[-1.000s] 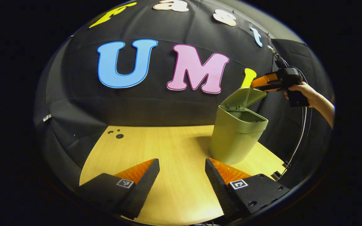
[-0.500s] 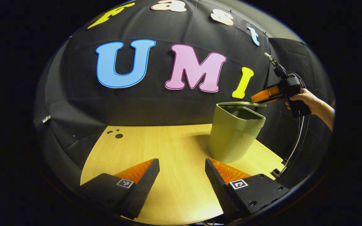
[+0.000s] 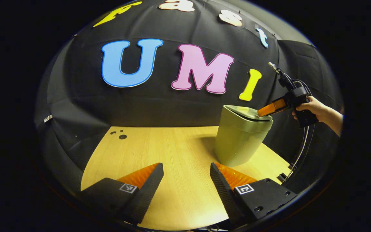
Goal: Press the lid of the desktop garbage bin to open it, pick up the crumpled paper on the desktop and throw it into the bin, then pick up the pop can on the desktop and drop it into the bin, and finally close the garbage bin lid.
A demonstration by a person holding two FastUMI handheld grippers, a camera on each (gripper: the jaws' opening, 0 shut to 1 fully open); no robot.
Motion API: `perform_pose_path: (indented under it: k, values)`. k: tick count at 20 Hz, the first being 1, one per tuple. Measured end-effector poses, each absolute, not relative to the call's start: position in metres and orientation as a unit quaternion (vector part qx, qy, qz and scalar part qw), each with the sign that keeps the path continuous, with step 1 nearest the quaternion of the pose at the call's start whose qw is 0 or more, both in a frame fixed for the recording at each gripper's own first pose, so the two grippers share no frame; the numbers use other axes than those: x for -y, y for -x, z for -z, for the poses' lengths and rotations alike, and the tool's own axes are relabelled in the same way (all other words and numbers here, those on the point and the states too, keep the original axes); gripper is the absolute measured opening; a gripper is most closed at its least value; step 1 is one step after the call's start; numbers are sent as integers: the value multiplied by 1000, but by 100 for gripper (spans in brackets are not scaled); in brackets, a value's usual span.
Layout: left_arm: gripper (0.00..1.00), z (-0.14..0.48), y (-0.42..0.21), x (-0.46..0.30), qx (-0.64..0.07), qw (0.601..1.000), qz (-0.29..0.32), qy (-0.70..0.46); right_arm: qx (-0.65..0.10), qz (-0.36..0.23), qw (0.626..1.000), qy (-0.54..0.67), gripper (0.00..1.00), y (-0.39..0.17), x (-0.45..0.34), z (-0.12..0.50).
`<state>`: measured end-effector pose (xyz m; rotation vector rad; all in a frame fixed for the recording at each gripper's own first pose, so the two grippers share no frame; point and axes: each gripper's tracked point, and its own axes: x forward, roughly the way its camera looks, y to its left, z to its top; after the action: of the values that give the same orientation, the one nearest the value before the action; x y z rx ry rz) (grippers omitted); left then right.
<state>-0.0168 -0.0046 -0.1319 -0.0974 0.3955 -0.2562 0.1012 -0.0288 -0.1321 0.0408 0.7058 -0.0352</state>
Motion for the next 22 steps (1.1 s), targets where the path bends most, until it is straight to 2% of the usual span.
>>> perform_pose_path:
  k: [8, 13, 22]
  values:
    - [94, 141, 12, 3, -203, 970, 124, 53, -359, 1, 933, 33, 98, -96, 27, 144]
    - [95, 143, 6, 6, -203, 969, 125, 58, -365, -3, 931, 18, 98, -95, 28, 146]
    - [94, 140, 7, 10, -199, 969, 133, 57, -334, -35, 942, 21, 99, -110, 7, 143]
